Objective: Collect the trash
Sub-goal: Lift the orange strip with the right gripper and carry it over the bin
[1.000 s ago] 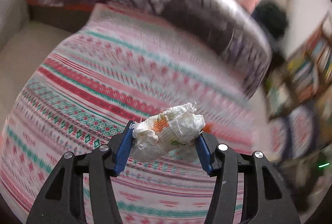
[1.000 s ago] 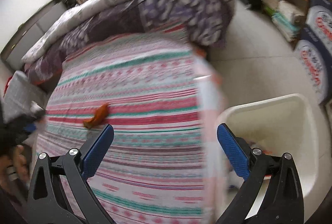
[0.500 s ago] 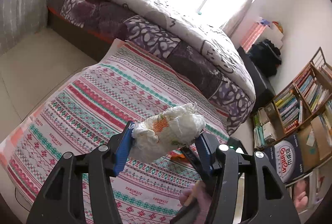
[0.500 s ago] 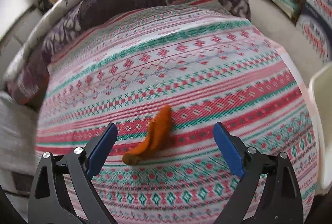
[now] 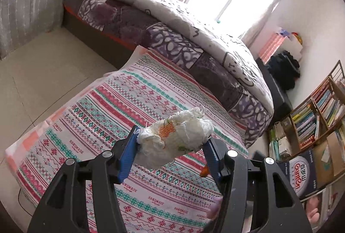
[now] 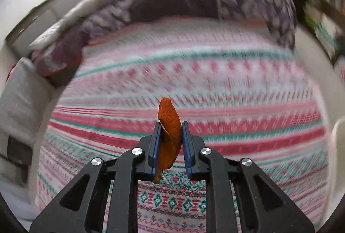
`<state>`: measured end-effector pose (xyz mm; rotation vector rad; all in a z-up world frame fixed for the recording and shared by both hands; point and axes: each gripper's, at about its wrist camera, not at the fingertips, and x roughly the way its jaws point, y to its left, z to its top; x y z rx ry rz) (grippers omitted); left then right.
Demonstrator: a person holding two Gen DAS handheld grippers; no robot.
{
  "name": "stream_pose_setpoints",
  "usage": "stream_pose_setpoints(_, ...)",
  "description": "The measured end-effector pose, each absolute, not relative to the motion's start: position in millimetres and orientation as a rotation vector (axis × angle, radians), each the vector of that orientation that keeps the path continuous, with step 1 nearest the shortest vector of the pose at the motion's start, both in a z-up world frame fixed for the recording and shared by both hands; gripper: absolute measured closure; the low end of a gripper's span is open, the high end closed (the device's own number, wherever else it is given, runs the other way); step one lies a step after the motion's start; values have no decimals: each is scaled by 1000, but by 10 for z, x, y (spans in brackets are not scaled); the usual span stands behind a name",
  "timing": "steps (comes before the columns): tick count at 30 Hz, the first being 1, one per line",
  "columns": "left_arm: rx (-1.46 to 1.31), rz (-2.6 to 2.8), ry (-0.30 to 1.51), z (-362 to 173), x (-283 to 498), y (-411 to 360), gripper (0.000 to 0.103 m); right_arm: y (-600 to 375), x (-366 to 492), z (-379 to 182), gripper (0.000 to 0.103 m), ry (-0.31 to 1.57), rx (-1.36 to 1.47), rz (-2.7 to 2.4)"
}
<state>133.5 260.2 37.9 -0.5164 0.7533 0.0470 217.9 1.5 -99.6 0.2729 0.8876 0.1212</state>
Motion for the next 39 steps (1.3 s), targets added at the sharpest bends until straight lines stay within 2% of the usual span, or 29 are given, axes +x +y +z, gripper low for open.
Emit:
stream_pose_setpoints(7, -491, 36, 716, 444, 1288, 2450, 47, -118, 1968, -375, 86, 758, 254, 173)
stream_pose_setpoints(14, -441, 40, 690, 469, 1249, 2233, 47, -277, 1644, -34, 86, 673, 204, 202)
stream_pose_setpoints(39, -264, -58, 728, 221, 1343, 1190, 47, -1668, 1170, -180, 86, 644, 344, 100)
